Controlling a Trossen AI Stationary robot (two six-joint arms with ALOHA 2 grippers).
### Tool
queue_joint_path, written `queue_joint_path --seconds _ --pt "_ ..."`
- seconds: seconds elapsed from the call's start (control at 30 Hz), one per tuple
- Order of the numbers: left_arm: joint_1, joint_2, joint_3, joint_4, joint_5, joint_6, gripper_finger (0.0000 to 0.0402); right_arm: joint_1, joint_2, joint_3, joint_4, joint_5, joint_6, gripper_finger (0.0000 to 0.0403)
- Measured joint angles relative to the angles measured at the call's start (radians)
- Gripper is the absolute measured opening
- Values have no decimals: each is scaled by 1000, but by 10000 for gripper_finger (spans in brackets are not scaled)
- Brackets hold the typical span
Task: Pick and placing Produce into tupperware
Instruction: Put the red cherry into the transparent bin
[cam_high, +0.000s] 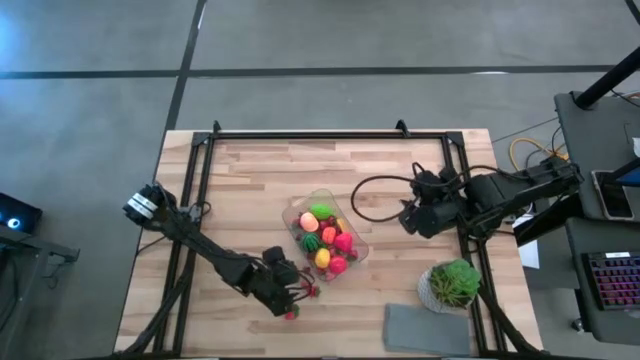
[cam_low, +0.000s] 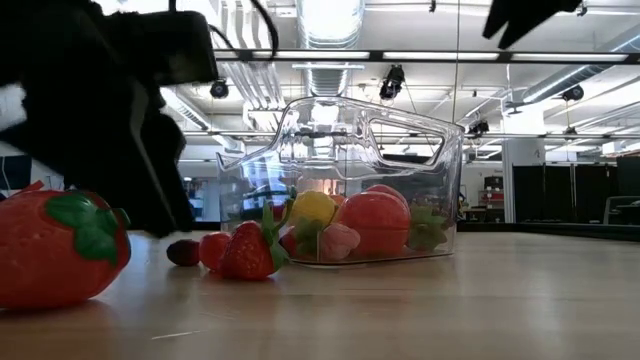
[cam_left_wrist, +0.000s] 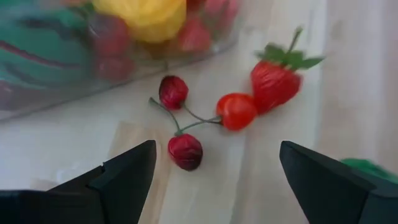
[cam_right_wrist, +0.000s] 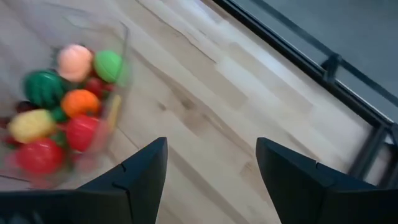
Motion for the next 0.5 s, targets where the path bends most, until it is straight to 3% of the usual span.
queue_joint_path --seconds 0.33,0.5 --pt "15 5 4 -25 36 1 325 -1 -12 -80 -14 60 19 238" --pt "37 8 -5 -52 32 3 296 -5 -12 -82 -14 106 -2 238"
